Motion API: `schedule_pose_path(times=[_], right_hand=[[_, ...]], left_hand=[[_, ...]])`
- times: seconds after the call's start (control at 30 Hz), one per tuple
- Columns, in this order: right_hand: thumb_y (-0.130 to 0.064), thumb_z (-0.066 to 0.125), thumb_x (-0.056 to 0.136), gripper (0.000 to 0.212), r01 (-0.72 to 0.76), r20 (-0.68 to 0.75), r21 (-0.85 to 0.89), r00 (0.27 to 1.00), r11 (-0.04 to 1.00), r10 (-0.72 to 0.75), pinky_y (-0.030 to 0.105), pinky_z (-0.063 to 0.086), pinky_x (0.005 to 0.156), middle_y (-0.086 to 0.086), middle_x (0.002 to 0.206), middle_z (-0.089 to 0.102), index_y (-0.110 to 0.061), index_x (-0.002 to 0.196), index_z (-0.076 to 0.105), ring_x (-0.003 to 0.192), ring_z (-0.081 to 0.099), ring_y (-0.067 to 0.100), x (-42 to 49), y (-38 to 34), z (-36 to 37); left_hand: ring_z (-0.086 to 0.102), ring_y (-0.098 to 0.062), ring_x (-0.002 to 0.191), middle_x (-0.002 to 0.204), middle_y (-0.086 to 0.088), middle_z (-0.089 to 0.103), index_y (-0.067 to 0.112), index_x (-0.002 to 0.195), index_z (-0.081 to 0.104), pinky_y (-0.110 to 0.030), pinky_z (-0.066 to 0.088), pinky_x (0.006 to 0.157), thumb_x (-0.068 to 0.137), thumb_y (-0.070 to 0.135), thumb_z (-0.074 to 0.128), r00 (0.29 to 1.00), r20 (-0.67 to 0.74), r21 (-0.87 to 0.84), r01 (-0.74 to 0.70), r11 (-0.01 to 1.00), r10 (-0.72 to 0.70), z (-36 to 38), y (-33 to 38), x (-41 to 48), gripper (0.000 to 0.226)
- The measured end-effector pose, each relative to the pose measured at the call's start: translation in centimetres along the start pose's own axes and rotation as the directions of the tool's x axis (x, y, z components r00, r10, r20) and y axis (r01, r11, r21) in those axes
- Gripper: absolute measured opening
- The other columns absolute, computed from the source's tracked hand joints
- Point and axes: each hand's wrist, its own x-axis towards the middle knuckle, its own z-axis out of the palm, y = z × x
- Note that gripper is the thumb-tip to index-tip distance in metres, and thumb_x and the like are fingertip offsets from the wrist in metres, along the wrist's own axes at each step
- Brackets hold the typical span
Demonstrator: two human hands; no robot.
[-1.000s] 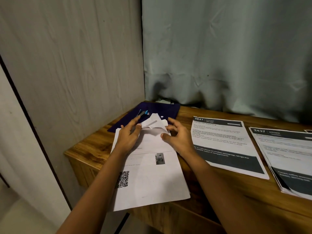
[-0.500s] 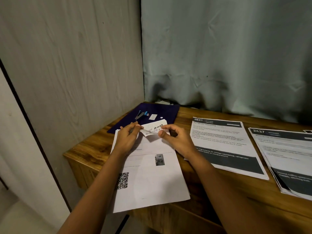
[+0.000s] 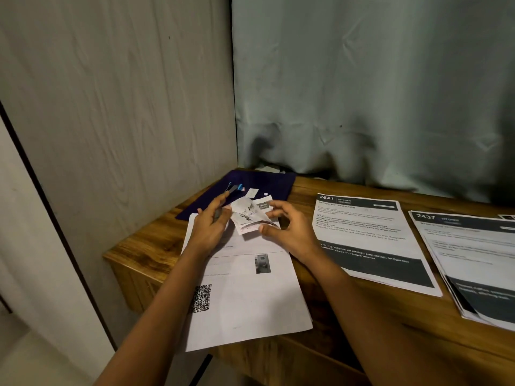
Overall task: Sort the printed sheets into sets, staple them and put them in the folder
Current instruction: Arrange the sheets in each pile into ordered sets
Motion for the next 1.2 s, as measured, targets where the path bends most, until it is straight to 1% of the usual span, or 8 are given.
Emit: schedule_pose_path(times=[0.1, 0.23, 0.43, 0.5, 0.63, 0.77, 1.0, 1.2], right_hand=[[-0.014, 0.076, 0.08, 0.038, 0.047, 0.087, 0.006, 0.995, 0.999, -0.047, 0.012, 0.051, 0.074, -0.003, 0.109, 0.067, -0.018, 0.115, 0.066, 0.104, 0.062, 0.011, 0.0, 0.4, 0.0], [-0.012, 0.076, 0.08, 0.022, 0.102, 0.107, -0.002, 0.989, 0.995, -0.101, 0.018, 0.053, 0.079, -0.006, 0.101, 0.07, -0.017, 0.101, 0.074, 0.097, 0.064, 0.008, 0.2, 0.6, -0.2], [-0.02, 0.074, 0.083, 0.013, 0.078, 0.08, 0.099, 0.993, 0.992, -0.086, 0.03, 0.055, 0.076, -0.004, 0.093, 0.072, -0.018, 0.095, 0.074, 0.09, 0.066, 0.013, 0.3, 0.8, 0.0], [-0.025, 0.069, 0.087, 0.012, 0.074, 0.017, 0.135, 0.997, 0.988, -0.077, 0.026, 0.053, 0.076, -0.004, 0.092, 0.072, -0.02, 0.097, 0.073, 0.09, 0.065, 0.012, 0.4, 0.5, 0.2], [-0.025, 0.06, 0.093, 0.017, 0.059, -0.04, 0.104, 0.998, 0.993, -0.055, 0.017, 0.05, 0.079, -0.011, 0.095, 0.068, -0.017, 0.106, 0.069, 0.092, 0.062, 0.005, 0.7, -0.5, 0.4], [-0.024, 0.064, 0.09, 0.019, 0.073, -0.034, 0.078, 0.997, 0.994, -0.071, 0.014, 0.05, 0.076, -0.006, 0.097, 0.07, -0.015, 0.106, 0.069, 0.092, 0.062, 0.005, 1.2, -0.9, 0.6], [-0.014, 0.077, 0.078, 0.021, 0.067, 0.041, 0.013, 0.997, 0.998, -0.067, 0.019, 0.055, 0.077, -0.004, 0.092, 0.071, -0.015, 0.099, 0.072, 0.087, 0.067, 0.008, 3.3, -1.9, 0.5], [-0.015, 0.076, 0.079, 0.019, 0.204, 0.093, -0.246, 0.978, 0.948, -0.186, 0.006, 0.046, 0.064, -0.011, 0.085, 0.066, -0.018, 0.098, 0.073, 0.079, 0.061, 0.001, 4.0, -3.3, 0.9]], left_hand=[[0.046, -0.023, 0.13, 0.121, 0.017, 0.055, 0.038, 0.137, 0.046, -0.055, 0.024, 0.115, 0.1, 0.033, 0.045, 1.0, 0.025, -0.019, -0.01, 1.0, 0.011, -0.1, 0.1, 0.0, 0.037], [0.042, -0.026, 0.133, 0.137, 0.004, 0.053, 0.045, 0.118, 0.058, -0.054, 0.026, 0.114, 0.101, 0.032, 0.043, 0.999, 0.032, 0.004, -0.007, 1.0, 0.007, -0.2, 0.1, -0.1, 0.026], [0.053, -0.007, 0.109, 0.107, 0.018, 0.061, 0.037, 0.097, 0.064, -0.05, 0.025, 0.115, 0.101, 0.032, 0.044, 1.0, 0.015, 0.009, 0.007, 1.0, -0.007, -0.2, 0.4, -0.2, 0.021], [0.053, -0.006, 0.101, 0.101, 0.016, 0.059, 0.031, 0.099, 0.063, -0.04, 0.033, 0.11, 0.1, 0.029, 0.047, 1.0, 0.008, -0.009, 0.008, 1.0, -0.008, -0.1, 0.7, -0.3, 0.016], [0.05, -0.01, 0.103, 0.113, 0.003, 0.058, 0.015, 0.109, 0.066, -0.028, 0.04, 0.096, 0.099, 0.028, 0.049, 0.999, 0.003, 0.032, -0.032, 0.999, 0.032, -0.1, 1.0, -0.6, 0.024], [0.048, -0.013, 0.106, 0.114, 0.002, 0.055, 0.013, 0.111, 0.067, -0.011, 0.034, 0.074, 0.099, 0.03, 0.049, 1.0, 0.01, 0.057, -0.024, 0.998, 0.024, -0.2, 1.0, -0.5, 0.027], [0.049, -0.014, 0.103, 0.116, 0.0, 0.054, 0.019, 0.103, 0.067, -0.01, 0.034, 0.073, 0.097, 0.032, 0.05, 0.999, -0.001, 0.08, -0.041, 0.996, 0.041, -0.3, 1.1, -0.5, 0.023], [0.055, -0.016, 0.104, 0.11, 0.002, 0.055, 0.022, 0.095, 0.067, -0.011, 0.04, 0.073, 0.096, 0.027, 0.054, 0.996, -0.019, 0.039, -0.084, 0.996, 0.085, -0.2, 1.2, -0.7, 0.014]])
